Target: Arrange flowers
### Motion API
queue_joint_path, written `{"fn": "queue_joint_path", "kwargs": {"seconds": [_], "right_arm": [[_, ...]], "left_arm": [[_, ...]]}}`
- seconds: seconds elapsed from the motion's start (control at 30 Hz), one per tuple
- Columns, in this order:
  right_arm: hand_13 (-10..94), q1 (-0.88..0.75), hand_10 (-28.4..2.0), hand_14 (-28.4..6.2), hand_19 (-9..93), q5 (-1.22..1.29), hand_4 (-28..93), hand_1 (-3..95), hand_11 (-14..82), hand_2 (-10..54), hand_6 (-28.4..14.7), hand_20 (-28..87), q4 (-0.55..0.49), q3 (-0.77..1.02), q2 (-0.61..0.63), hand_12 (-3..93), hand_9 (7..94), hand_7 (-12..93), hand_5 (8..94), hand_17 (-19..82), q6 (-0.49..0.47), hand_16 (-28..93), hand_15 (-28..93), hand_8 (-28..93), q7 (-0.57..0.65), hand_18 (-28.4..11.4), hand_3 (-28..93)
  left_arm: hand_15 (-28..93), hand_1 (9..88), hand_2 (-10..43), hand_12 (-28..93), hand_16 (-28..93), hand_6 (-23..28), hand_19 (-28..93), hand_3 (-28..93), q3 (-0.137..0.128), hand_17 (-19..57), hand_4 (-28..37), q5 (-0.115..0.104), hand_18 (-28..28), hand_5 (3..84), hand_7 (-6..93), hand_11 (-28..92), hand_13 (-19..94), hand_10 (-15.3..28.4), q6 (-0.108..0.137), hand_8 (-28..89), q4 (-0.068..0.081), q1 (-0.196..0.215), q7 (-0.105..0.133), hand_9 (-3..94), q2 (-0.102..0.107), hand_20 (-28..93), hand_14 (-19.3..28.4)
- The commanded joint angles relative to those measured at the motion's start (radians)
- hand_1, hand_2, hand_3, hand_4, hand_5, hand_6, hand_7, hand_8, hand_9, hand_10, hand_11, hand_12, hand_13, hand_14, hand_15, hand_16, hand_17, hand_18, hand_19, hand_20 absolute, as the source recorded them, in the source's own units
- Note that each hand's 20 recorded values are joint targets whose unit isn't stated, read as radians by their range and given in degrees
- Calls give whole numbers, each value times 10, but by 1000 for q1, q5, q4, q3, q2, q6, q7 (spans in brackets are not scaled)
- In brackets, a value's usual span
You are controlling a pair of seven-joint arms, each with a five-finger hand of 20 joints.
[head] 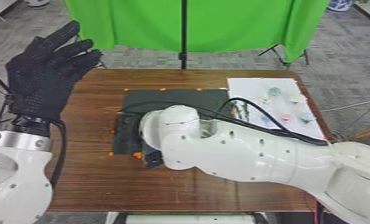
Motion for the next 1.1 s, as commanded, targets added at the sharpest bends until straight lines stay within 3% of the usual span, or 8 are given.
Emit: {"fn": "queue_joint_path", "kwargs": {"seconds": [0.03,0.13,0.3,0.43,0.57,0.63,0.87,1.1], "right_arm": [[757,-75,-140,-93,932,17,-280,350,377,-56,35,333,-52,98,23,186,804,138,549,465,70,178,705,-135,16,-209,737],[754,-105,-141,-95,932,6,-279,350,373,-56,32,322,-85,127,75,189,802,140,554,463,152,179,694,-136,46,-207,735],[745,-188,-149,-104,932,-53,-271,348,312,-53,14,208,-171,219,224,175,790,136,560,455,269,164,641,-130,101,-200,729],[739,-327,-156,-111,932,-148,-267,344,278,-51,-12,132,-260,355,347,166,769,127,539,453,361,150,617,-123,187,-196,727],[739,-507,-165,-117,932,-253,-260,342,264,-50,-23,94,-328,523,417,162,759,119,527,457,381,142,599,-119,286,-194,723],[742,-595,-170,-123,932,-302,-257,342,256,-49,-36,75,-362,593,446,158,758,115,524,461,403,137,591,-116,346,-194,718],[762,-821,-183,-133,932,-502,-245,345,238,-43,-54,26,-401,755,453,151,769,103,525,500,446,122,574,-113,501,-198,702],[793,-931,-184,-124,932,-600,-239,346,234,-42,-62,18,-415,850,466,150,784,97,522,533,449,121,556,-110,588,-188,695]], "left_arm": [[496,210,88,115,-92,105,663,773,-61,-69,-258,19,284,367,158,288,253,218,3,-98,-22,96,-47,339,-69,-121,284],[496,210,88,115,-92,105,663,774,-92,-69,-259,21,284,367,158,288,253,219,12,-98,-36,147,-52,339,-90,-121,284],[496,210,88,115,-91,105,663,773,-138,-69,-259,23,284,367,158,287,252,219,20,-98,-57,227,-55,339,-120,-122,284],[495,210,88,116,-92,104,664,773,-149,-69,-259,23,284,367,159,287,253,218,34,-98,-70,261,-46,339,-130,-122,284],[495,211,88,115,-92,104,664,772,-162,-69,-259,26,284,367,159,287,253,219,38,-98,-78,286,-55,339,-146,-123,284],[495,211,88,116,-92,105,664,772,-157,-69,-259,25,284,367,159,287,253,218,42,-98,-79,291,-46,339,-146,-123,284],[495,212,89,115,-91,105,664,772,-170,-69,-258,28,284,367,159,287,252,218,39,-98,-84,309,-50,338,-162,-123,284],[495,211,88,114,-91,105,664,772,-161,-69,-258,31,284,367,159,287,252,218,36,-98,-77,289,-60,338,-165,-124,284]]}}
